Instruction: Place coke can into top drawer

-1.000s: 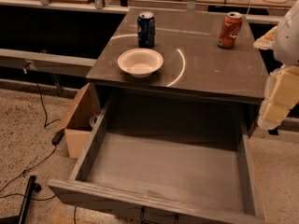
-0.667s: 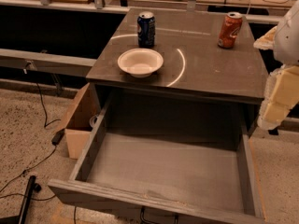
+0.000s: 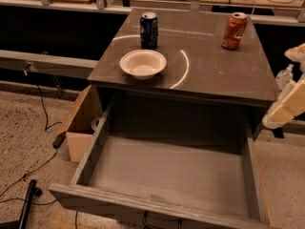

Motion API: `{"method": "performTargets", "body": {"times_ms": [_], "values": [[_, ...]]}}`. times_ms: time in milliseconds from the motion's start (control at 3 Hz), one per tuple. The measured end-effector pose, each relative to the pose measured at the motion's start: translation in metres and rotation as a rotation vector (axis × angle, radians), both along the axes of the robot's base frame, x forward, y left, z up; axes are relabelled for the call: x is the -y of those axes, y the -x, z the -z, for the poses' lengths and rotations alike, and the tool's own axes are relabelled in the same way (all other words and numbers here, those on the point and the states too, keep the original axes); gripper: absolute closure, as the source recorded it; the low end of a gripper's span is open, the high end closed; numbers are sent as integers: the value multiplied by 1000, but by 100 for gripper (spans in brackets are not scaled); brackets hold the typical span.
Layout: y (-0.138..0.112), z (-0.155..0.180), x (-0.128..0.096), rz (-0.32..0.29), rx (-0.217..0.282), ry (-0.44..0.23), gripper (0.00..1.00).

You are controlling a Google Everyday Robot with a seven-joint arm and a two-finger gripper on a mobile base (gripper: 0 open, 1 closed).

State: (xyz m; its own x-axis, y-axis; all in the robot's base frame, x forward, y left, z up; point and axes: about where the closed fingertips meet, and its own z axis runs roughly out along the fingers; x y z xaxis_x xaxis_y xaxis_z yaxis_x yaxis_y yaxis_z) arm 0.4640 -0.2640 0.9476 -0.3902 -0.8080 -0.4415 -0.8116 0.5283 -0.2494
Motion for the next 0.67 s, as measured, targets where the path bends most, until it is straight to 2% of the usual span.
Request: {"method": "performTargets", "body": {"times_ms": [333, 667], "values": [[-27, 9, 41, 124, 115, -106, 0], [-47, -3, 51, 165, 210, -119, 0]]}}
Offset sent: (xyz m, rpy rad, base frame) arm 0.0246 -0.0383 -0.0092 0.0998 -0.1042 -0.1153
